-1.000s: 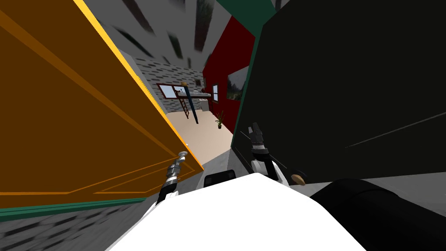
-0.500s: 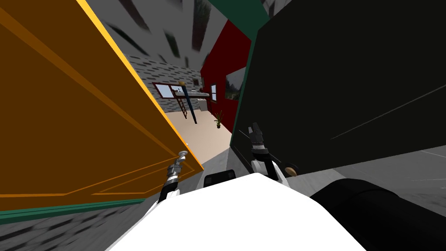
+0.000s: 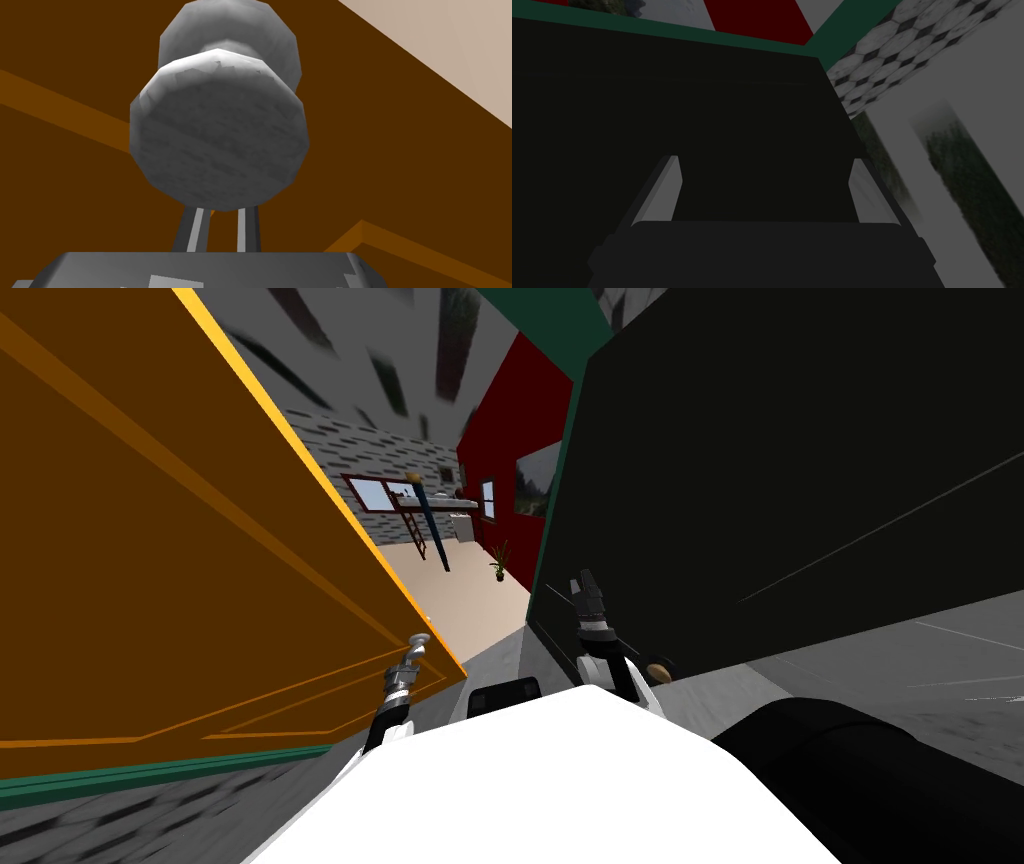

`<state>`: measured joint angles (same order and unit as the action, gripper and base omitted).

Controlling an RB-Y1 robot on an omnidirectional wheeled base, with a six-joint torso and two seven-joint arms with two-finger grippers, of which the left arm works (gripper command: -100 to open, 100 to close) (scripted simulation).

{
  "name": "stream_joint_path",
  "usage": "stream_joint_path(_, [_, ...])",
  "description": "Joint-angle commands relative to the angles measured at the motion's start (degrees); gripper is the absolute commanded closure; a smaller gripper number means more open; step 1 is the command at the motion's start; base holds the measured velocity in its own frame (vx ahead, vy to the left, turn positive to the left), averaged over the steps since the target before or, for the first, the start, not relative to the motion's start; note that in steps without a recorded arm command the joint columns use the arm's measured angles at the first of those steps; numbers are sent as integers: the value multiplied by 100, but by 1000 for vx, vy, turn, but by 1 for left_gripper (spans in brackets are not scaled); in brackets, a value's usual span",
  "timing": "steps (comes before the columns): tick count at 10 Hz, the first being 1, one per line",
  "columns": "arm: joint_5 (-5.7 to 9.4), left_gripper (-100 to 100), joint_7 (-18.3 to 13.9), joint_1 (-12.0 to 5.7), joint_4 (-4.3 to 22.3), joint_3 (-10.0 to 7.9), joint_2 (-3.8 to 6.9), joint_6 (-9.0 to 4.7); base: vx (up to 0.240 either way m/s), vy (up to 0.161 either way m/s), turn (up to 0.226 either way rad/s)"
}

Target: Pull the door open

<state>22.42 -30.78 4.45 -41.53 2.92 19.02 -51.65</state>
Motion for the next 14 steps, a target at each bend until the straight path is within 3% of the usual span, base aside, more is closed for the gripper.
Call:
stream_joint_path(1, [15, 100, -171, -108, -3, 67, -24, -135, -49, 12, -54])
stream_joint_path(2, [116, 100, -389, -128, -4, 100, -28, -109, -50, 17, -73])
stream_joint_path(6, [116, 100, -408, -128, -4, 100, -28, -109, -18, 4, -8])
stream_joint_path(8, [317, 100, -777, -168, -7, 166, -34, -59, -60, 24, -110])
stream_joint_path(9, [317, 100, -882, -168, -7, 166, -34, -59, -73, 27, -72])
stream_joint_path(13, [602, 100, -1504, -225, -11, 261, -44, 14, -61, 19, -75])
stream_joint_path(14, [602, 100, -1585, -225, -11, 261, -44, 14, -62, 18, -45])
